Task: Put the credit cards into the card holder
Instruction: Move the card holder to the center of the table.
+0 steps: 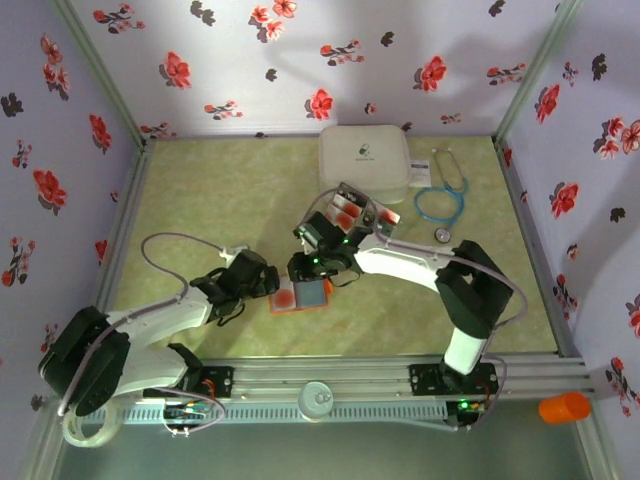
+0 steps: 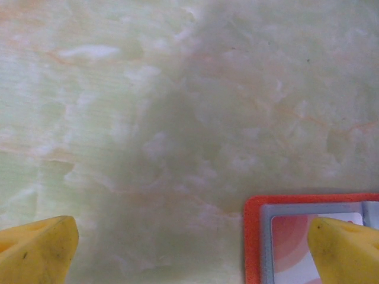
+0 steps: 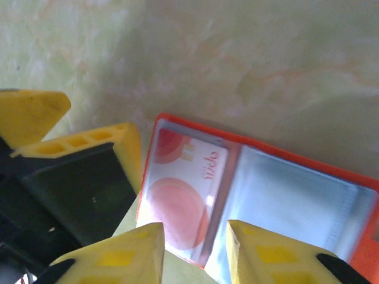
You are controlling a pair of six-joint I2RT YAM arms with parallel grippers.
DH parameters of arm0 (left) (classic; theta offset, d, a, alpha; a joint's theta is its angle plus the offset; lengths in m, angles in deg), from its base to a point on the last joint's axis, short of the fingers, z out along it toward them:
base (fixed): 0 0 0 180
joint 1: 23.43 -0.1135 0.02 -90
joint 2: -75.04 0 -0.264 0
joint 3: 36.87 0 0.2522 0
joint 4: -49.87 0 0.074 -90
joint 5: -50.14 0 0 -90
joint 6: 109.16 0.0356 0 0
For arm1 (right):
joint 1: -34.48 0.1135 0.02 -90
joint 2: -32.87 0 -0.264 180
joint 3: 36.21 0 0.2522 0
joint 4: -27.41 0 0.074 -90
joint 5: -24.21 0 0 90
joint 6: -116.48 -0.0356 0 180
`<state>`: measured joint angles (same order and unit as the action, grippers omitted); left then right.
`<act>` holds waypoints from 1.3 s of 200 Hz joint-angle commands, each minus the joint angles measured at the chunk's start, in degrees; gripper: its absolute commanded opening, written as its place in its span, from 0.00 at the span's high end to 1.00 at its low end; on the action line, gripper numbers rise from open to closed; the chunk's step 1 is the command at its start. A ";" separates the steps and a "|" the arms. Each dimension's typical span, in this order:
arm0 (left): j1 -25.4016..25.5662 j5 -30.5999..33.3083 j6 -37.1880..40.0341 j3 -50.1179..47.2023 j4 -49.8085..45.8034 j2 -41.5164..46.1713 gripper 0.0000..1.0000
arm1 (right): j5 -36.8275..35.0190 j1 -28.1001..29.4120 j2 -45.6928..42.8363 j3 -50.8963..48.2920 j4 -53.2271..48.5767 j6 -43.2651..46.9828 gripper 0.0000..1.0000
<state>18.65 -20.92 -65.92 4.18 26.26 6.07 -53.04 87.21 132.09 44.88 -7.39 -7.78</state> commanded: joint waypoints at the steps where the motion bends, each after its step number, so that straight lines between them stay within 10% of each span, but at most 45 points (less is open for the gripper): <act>1: -0.39 -1.14 2.75 1.10 1.65 -0.67 0.00 | -7.85 -0.70 -3.53 -2.80 -5.66 1.14 0.60; 101: -0.37 -1.89 4.03 2.67 0.61 0.41 0.00 | -12.89 -2.54 -4.55 -11.39 -4.09 -0.17 0.53; 155: -0.43 -3.30 5.97 5.08 0.18 -1.49 0.00 | -14.06 -3.94 -4.36 -12.97 -0.55 -1.81 1.00; 260: -0.47 -5.80 9.00 10.37 0.57 -7.40 0.00 | -15.30 -6.43 -13.05 -22.44 2.23 -6.50 0.97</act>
<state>18.54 -25.84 -59.04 12.60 26.70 -0.49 -67.42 81.04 119.74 22.74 -6.21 -12.76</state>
